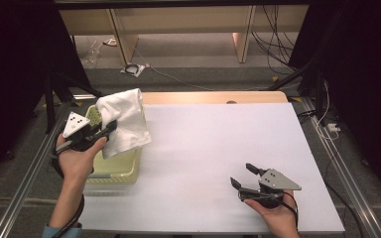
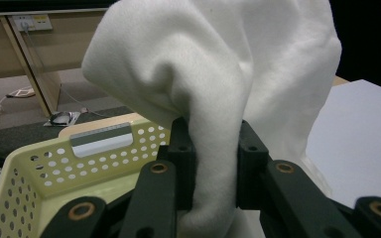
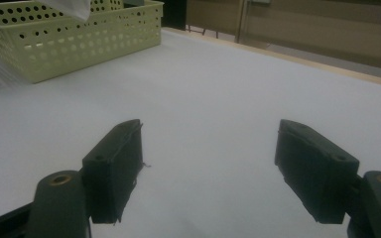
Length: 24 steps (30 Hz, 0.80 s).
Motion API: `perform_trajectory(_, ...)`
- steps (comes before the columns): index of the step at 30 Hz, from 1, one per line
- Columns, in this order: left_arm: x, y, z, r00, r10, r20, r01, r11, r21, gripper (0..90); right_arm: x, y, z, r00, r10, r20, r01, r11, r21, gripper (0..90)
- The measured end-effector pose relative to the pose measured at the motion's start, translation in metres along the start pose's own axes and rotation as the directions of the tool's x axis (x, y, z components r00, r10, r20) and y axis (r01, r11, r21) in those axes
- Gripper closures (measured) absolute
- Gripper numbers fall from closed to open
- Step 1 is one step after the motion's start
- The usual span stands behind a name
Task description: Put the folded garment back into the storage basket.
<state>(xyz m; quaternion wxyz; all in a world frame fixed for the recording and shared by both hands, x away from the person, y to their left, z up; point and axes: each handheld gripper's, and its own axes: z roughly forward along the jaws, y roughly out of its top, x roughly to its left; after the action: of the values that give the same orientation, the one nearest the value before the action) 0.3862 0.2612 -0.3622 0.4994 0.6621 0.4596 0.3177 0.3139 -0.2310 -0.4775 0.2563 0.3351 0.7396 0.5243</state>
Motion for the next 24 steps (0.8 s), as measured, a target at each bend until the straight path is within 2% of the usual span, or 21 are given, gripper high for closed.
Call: perform_trajectory(24,0.0103,0.0012,0.0029,1.0000,0.000,-0.001,0.000,0.9990,0.044,74.1,-0.0004,0.0004,0.0000,0.9999,0.002,0.014,-0.002,1.000,-0.002,27.2)
